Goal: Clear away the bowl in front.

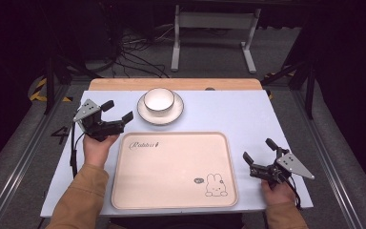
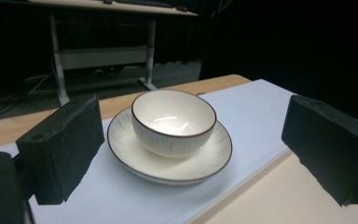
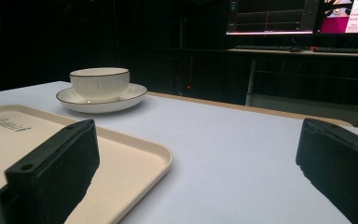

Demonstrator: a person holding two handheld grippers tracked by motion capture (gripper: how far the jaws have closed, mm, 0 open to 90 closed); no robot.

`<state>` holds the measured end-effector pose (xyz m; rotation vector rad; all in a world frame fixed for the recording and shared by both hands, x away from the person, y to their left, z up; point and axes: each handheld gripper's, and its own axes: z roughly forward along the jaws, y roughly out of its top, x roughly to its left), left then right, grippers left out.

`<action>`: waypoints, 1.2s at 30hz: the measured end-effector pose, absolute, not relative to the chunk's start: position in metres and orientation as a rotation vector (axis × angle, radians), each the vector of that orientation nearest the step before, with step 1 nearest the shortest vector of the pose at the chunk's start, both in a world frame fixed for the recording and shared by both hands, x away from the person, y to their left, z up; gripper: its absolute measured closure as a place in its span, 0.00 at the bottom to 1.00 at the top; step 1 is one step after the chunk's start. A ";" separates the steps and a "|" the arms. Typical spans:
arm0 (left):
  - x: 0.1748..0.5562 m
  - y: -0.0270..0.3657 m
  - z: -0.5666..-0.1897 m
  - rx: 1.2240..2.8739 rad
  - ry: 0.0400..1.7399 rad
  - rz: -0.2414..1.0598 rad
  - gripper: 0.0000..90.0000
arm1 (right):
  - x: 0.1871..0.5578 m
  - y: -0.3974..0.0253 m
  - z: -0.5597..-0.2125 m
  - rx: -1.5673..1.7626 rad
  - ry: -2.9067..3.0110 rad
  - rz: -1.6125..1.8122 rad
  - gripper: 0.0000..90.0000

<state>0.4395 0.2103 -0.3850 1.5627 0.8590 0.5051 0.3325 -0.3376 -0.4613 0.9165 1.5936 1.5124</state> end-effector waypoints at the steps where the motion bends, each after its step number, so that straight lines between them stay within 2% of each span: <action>1: 0.442 0.209 -0.385 1.568 0.863 0.510 0.07 | 0.333 -0.338 -0.461 0.916 1.593 1.512 0.00; 18: 0.481 0.185 -0.373 1.637 0.874 0.538 0.08 | 0.332 -0.338 -0.461 0.916 1.590 1.516 0.00; 30: 0.511 0.168 -0.360 1.680 0.903 0.508 0.08 | 0.332 -0.339 -0.462 0.911 1.581 1.517 0.00; 36: 0.529 0.155 -0.348 1.817 1.060 0.403 0.18 | 0.331 -0.339 -0.462 0.911 1.580 1.517 0.00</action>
